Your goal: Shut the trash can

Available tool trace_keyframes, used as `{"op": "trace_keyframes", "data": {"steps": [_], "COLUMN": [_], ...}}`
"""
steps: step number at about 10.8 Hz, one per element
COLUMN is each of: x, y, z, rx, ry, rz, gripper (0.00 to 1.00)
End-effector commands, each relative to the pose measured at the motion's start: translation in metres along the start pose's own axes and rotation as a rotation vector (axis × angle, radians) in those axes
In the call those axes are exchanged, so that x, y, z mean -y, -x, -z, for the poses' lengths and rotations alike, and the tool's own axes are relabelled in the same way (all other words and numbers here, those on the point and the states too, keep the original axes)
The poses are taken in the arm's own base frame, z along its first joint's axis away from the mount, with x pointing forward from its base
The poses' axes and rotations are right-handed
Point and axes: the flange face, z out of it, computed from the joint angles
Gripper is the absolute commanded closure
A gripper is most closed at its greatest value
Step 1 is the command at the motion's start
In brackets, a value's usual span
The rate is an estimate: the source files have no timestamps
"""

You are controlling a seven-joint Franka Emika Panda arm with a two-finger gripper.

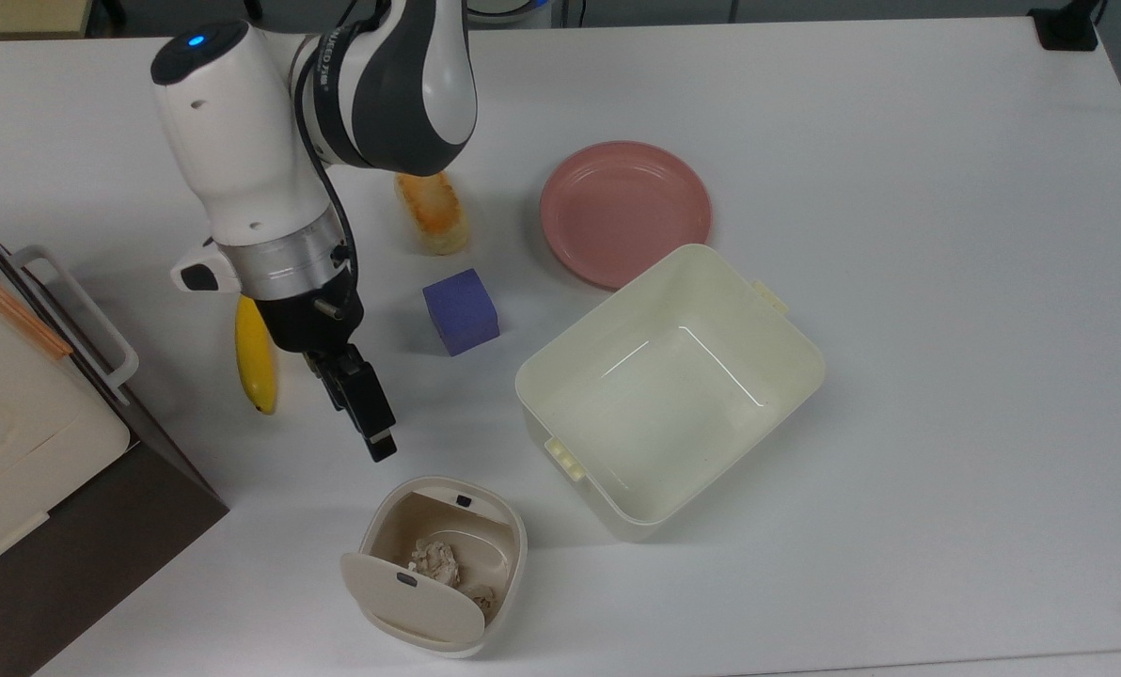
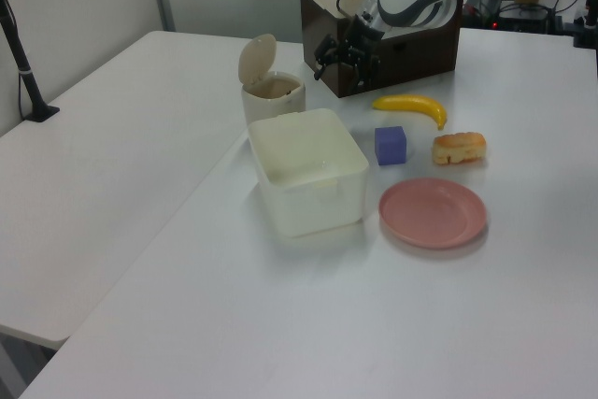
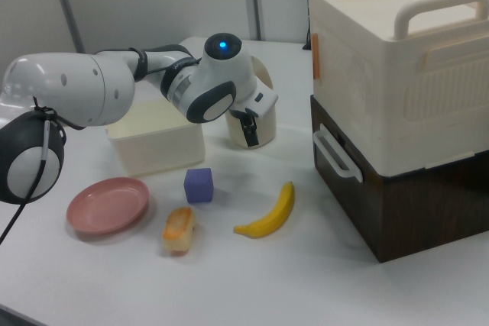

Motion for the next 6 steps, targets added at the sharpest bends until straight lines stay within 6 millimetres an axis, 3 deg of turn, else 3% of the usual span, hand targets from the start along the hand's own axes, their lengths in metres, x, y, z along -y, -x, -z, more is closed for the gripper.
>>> {"op": "trace_keyframes", "data": {"steps": [1, 3, 6], "x": [0.021, 0.039, 0.053], "y": [0.02, 0.026, 0.017], "z": [-0.011, -0.013, -0.014], "rx": [0.032, 0.025, -0.027], "ry": [-0.019, -0.041, -0.09], "rz": [0.008, 0.03, 0.017], "gripper": [0.0, 0.0, 0.0]}}
